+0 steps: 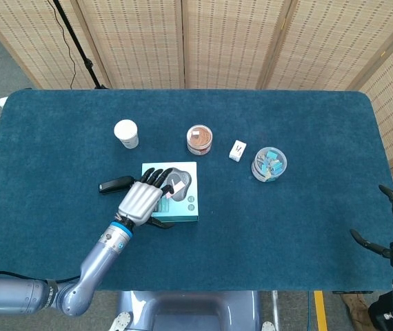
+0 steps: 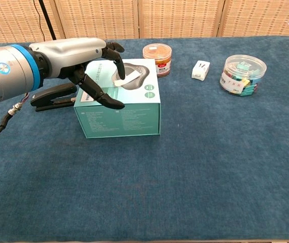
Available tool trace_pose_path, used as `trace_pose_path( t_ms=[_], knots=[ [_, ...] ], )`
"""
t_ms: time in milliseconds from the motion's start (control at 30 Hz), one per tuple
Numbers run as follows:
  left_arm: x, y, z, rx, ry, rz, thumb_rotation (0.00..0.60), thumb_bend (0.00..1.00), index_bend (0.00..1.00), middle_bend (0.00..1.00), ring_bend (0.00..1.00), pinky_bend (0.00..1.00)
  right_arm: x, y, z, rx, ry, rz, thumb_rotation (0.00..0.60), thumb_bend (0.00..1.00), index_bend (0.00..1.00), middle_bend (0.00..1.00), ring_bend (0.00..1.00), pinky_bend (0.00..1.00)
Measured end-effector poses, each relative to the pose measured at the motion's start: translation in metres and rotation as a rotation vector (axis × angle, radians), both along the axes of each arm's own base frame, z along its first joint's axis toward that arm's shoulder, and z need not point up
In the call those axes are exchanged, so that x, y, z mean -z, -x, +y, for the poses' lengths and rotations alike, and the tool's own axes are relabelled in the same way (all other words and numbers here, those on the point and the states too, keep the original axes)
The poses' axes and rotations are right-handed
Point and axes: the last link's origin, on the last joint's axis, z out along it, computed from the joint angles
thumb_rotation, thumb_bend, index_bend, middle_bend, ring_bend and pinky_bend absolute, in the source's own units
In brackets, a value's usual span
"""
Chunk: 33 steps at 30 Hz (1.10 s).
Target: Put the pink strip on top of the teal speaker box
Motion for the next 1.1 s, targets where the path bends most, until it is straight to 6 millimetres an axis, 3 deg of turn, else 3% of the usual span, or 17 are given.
trace_pose_path(
  t_ms=[1100],
  knots=[
    [-0.003, 0.017, 0.000, -0.035, -0.005, 0.054, 0.351, 0.00, 0.34, 0.00, 0.00, 0.00, -0.004, 0.001, 0.000, 0.013, 0.008, -0.016, 0.600, 0.00, 0.15, 0.00, 0.00, 0.00]
  ],
)
